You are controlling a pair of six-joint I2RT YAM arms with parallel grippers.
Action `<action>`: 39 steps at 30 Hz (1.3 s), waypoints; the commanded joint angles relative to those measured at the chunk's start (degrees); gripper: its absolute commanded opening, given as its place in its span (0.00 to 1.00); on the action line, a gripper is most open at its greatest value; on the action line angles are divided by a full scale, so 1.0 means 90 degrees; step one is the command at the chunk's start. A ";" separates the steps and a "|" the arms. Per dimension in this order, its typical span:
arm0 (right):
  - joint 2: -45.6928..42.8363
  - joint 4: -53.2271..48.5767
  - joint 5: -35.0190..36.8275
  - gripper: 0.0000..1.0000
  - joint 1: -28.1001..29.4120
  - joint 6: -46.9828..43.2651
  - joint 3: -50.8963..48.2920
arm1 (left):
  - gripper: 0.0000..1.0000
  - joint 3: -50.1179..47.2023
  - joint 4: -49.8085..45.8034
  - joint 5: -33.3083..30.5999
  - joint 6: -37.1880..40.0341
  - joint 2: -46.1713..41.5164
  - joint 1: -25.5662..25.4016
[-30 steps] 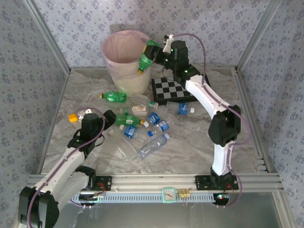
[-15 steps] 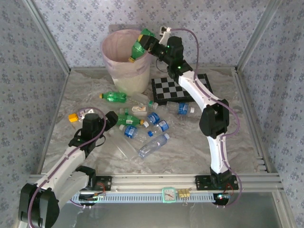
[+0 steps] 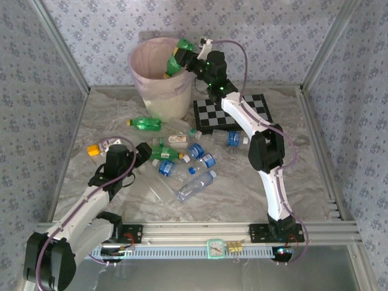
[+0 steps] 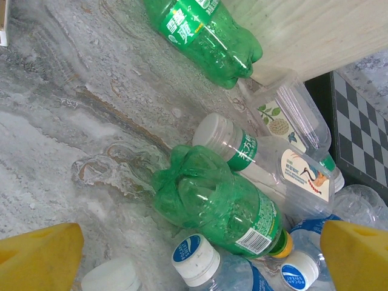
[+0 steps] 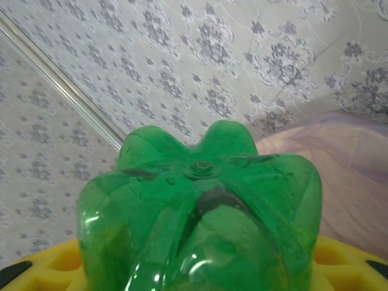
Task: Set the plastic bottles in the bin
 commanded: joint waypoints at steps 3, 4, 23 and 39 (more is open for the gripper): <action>0.0193 -0.0217 0.0220 0.48 0.0116 -0.0558 0.0419 | 1.00 0.0247 -0.0050 0.0071 0.0110 -0.0098 -0.0036; 0.0223 -0.0262 0.0225 0.49 0.0118 -0.0674 0.0447 | 1.00 0.0255 -0.0055 0.0073 0.0102 -0.0108 -0.0036; -0.1251 -0.0801 -0.0179 1.00 -0.0017 -0.1008 -0.0366 | 1.00 0.0608 -0.0255 -0.0229 0.0393 0.0000 0.0020; -0.5078 -0.1865 0.1035 1.00 -0.0016 -0.1979 -0.5098 | 1.00 0.2763 -0.0534 -0.0700 0.0173 0.2497 0.0407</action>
